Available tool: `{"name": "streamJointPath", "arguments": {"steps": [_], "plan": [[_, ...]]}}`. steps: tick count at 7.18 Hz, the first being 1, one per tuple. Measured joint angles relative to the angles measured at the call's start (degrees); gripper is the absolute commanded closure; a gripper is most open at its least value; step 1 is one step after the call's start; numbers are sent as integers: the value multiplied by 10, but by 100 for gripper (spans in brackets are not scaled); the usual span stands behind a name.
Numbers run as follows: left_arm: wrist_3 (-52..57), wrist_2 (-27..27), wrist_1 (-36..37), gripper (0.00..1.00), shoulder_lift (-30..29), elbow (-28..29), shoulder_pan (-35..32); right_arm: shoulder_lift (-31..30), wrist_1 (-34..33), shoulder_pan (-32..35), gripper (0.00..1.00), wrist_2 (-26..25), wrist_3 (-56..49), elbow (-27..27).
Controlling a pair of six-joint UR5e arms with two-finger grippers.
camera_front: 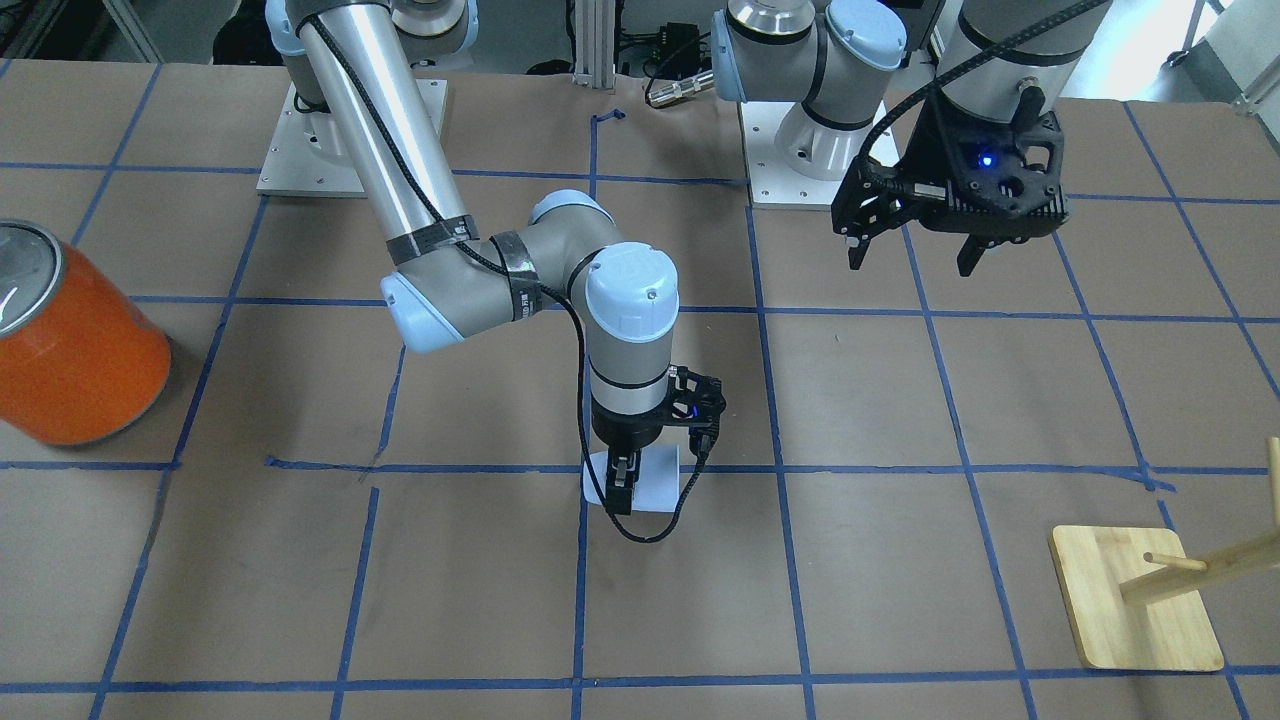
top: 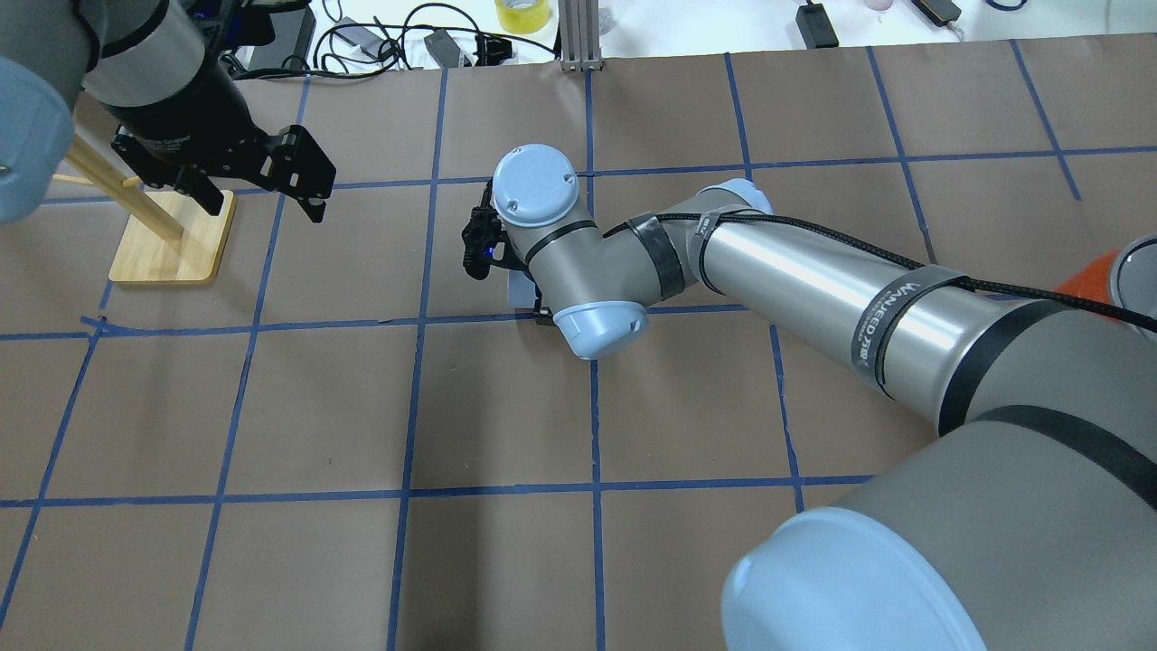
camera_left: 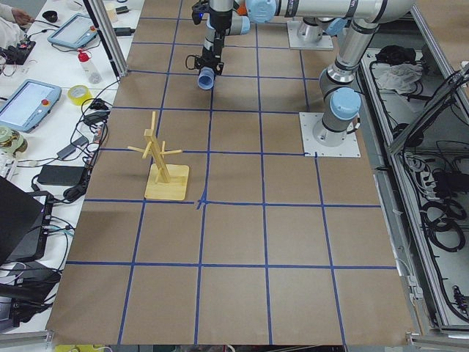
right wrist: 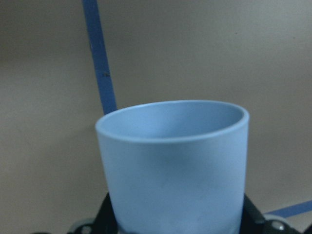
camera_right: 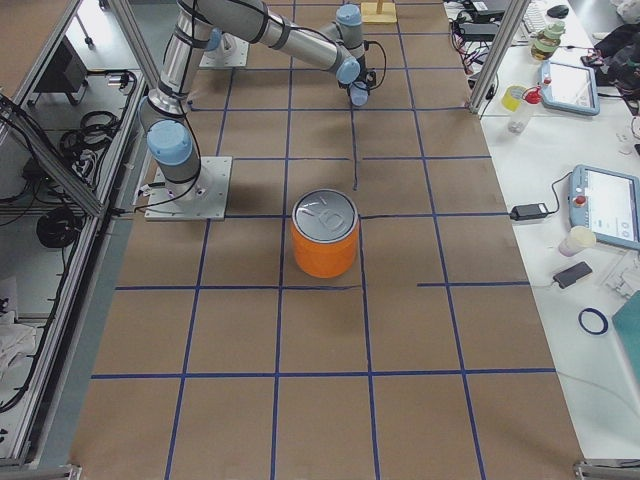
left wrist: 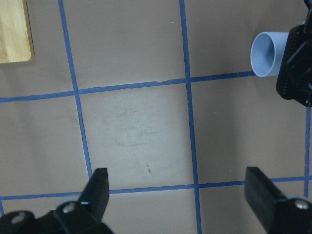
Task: Flip cup
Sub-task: 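Lay the cup on its side, release, and raise the right gripper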
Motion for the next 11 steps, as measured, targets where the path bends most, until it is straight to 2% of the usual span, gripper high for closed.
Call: {"name": "streamJointPath", "arguments": {"steps": [4, 6, 7, 8, 11], "plan": [[1, -2, -6, 0, 0, 0, 5, -11, 22, -1, 0, -3, 22, -2], [2, -7, -10, 0, -2, -1, 11, -75, 76, -9, 0, -4, 26, -2], [4, -32, -11, 0, -8, -1, 19, -122, 124, -21, 0, -5, 34, -2], [4, -79, -12, 0, -15, -4, 32, -175, 182, -40, 0, -5, 48, -2], [4, -212, 29, 0, -50, -48, 49, -337, 369, -142, 0, -5, 93, -2]]}}
